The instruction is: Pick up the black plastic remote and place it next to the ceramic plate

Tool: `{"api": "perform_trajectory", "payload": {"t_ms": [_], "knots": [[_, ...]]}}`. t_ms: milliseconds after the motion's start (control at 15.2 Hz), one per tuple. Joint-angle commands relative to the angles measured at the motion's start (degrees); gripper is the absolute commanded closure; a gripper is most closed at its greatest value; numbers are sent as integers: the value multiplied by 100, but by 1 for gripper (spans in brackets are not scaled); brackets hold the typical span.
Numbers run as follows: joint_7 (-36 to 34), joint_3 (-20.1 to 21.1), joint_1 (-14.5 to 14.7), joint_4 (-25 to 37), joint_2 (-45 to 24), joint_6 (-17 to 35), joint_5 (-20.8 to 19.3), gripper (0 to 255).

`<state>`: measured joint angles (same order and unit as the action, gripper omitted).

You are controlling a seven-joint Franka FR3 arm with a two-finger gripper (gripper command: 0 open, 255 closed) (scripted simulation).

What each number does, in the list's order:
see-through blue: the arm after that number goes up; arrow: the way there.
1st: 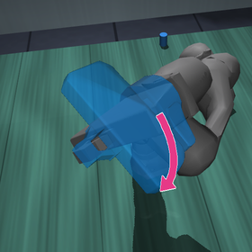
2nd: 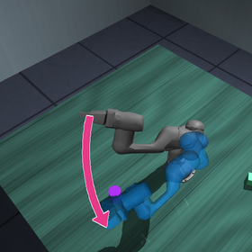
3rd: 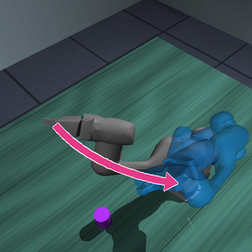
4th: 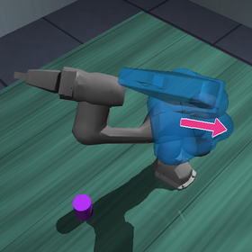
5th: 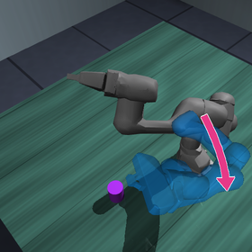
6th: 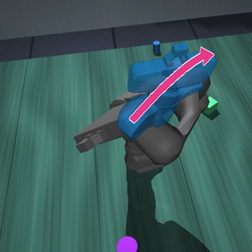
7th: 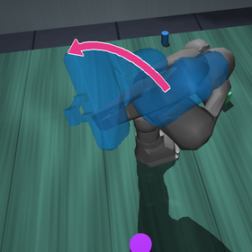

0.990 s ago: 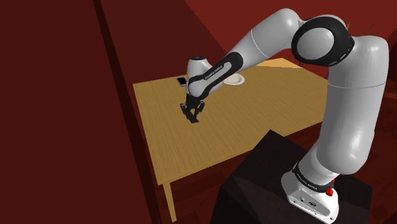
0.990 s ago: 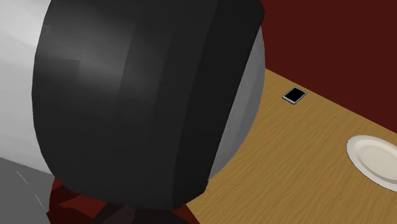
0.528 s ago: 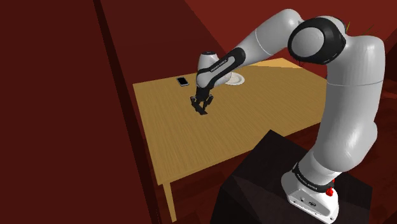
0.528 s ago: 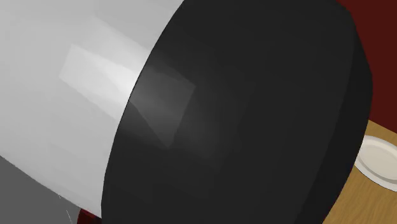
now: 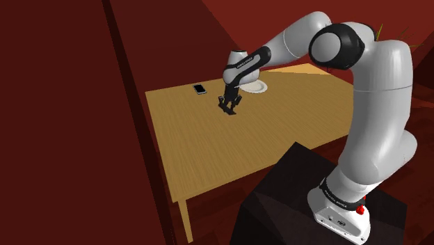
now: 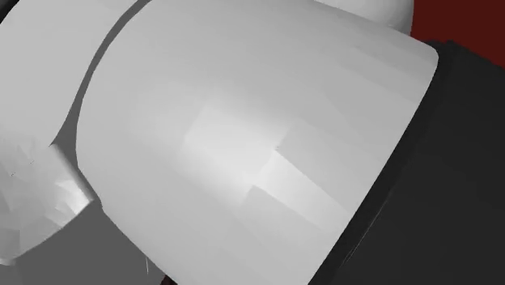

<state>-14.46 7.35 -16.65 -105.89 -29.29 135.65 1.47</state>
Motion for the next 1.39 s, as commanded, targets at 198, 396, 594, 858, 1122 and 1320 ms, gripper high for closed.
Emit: {"api": "perform_trajectory", "payload": {"t_ms": [198,396,594,858,1122,1320], "knots": [[585,-123,-434,741,-424,-356,30,255],[879,-186,-660,1271,-724,-608,38,255],[1154,-244,-874,1896,-1076,-901,44,255],[1490,-313,-1141,2927,-1654,-1381,45,255],[1770,-367,-1368,4225,-2374,-1980,41,255],[1779,-369,-1366,4199,-2493,-1836,40,255]]}}
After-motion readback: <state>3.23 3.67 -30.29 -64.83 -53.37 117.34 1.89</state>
